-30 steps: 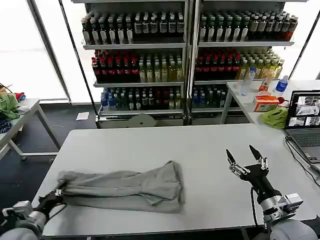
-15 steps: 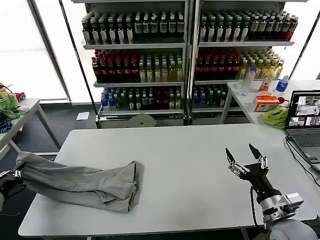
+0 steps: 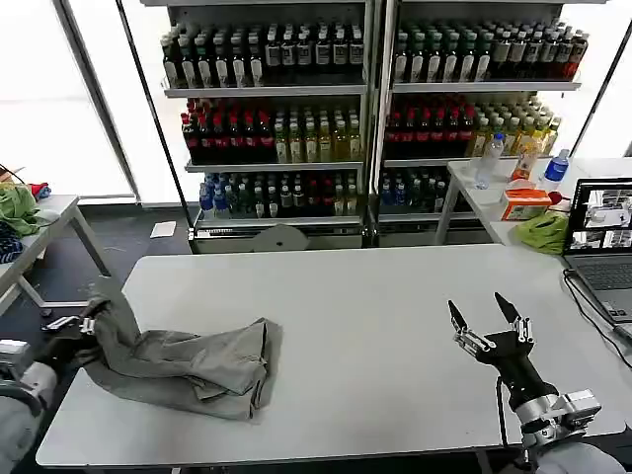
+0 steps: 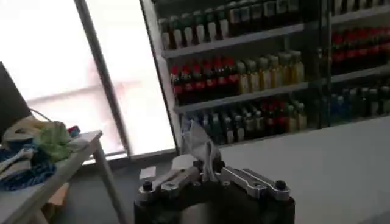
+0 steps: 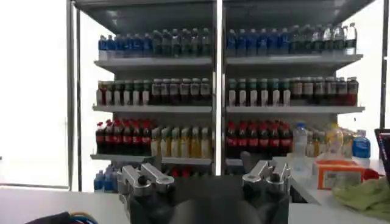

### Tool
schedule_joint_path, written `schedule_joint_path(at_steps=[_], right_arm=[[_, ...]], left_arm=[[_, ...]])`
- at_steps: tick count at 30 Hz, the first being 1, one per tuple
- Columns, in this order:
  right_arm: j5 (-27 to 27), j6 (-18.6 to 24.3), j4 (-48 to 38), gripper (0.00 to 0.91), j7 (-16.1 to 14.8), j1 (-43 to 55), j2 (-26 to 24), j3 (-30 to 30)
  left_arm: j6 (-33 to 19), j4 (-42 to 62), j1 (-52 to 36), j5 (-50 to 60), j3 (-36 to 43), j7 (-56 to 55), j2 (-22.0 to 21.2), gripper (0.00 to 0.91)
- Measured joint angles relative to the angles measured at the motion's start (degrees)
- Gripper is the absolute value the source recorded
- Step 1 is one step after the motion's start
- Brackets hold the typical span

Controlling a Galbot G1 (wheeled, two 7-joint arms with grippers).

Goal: Fold and organize the clothes.

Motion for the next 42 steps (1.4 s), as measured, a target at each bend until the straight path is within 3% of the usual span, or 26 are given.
schedule_joint_path(at_steps=[12,24,25,26,42], right_arm=[[-0.45,0.17,0.07,0.907,-0.1,-2.36,1.26,0.86],[-1.13,0.37,0.11,0.907,-0.18,-3.51,2.03,0.67],[-1.14,0.43,0.17,0.907,-0.21,-3.65,2.06,0.75],[-1.14,0.51,0.19,0.907,-0.21,-3.79,2.14,0.84],[-1.41,1.32,-0.03,0.907,-0.14,-5.3,3.46,0.37]], left_arm=[[0.81,-5.69,-2.95,-1.55,14.42,-4.83,-2.32,0.0],[1.38,-7.44,-3.86,-1.4,22.59,-5.87,-3.12,0.01],[1.52,-7.43,-4.03,-1.26,23.15,-5.76,-3.24,0.625],[1.63,-7.37,-4.23,-1.07,23.83,-5.59,-3.42,0.907],[1.78,-7.4,-7.24,-3.68,27.21,-5.13,-5.33,0.907]])
